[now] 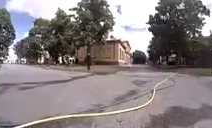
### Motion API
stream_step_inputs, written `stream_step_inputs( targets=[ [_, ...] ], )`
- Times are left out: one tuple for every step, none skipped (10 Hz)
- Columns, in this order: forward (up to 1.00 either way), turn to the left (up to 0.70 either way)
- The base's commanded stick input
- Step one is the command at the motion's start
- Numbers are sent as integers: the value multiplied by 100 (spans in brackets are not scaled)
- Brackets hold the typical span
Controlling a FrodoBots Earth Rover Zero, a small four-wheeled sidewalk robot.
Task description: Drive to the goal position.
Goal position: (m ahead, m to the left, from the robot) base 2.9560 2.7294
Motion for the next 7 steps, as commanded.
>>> stream_step_inputs(
  targets=[
    [70, 28],
    [70, 28],
    [70, 28],
    [70, 28],
    [70, 12],
    [70, 0],
    [70, 0]
  ],
)
